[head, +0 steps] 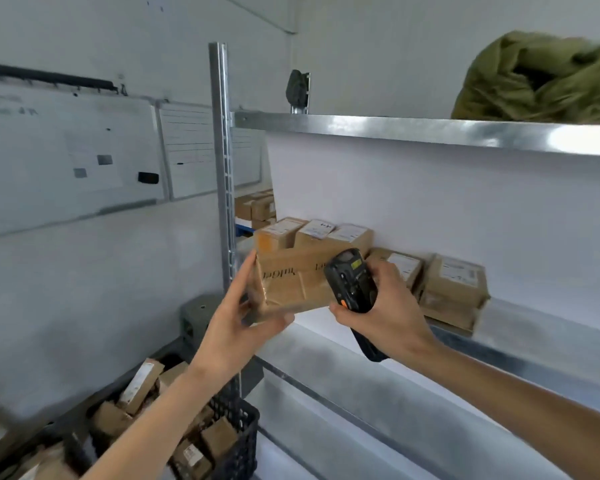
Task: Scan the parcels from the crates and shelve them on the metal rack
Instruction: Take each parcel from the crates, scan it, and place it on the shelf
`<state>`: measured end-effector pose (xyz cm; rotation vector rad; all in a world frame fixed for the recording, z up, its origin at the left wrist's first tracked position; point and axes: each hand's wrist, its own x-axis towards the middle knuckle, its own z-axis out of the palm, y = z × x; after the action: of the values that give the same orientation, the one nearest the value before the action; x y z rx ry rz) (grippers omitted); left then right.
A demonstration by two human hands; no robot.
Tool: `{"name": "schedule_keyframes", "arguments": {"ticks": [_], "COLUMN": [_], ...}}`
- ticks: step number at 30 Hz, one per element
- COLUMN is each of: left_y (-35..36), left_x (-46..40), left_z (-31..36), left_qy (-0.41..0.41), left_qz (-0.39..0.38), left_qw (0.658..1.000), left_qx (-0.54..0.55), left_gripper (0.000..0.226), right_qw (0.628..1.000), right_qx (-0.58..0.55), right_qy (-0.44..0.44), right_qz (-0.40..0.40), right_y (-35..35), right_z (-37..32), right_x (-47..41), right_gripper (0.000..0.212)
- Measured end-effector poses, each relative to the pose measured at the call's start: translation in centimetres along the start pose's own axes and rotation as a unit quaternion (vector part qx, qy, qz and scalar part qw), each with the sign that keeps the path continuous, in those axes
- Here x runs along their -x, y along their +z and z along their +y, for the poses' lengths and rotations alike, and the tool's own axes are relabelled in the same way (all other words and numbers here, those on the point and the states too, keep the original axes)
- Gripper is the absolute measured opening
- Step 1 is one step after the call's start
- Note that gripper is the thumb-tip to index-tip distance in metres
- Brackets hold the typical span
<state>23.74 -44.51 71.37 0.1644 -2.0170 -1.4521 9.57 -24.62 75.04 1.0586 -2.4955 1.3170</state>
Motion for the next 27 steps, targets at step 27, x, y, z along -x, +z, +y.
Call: {"name": "schedule_keyframes", "arguments": {"ticks": [27], "left_y": [18.4], "left_x": [7.2], "left_z": [13.2], "left_qy": [0.067], "left_qz": [-0.115], "left_qw": [0.989], "left_qx": [0.065], "left_gripper": [0.107], "right_qw": [0.977], "right_qx": [0.113], "right_qy": [0.09], "right_qz": [0.154], "right_y": [-23.2], "right_z": [2.5], "right_x": [19.4], "right_gripper": [0.072]}}
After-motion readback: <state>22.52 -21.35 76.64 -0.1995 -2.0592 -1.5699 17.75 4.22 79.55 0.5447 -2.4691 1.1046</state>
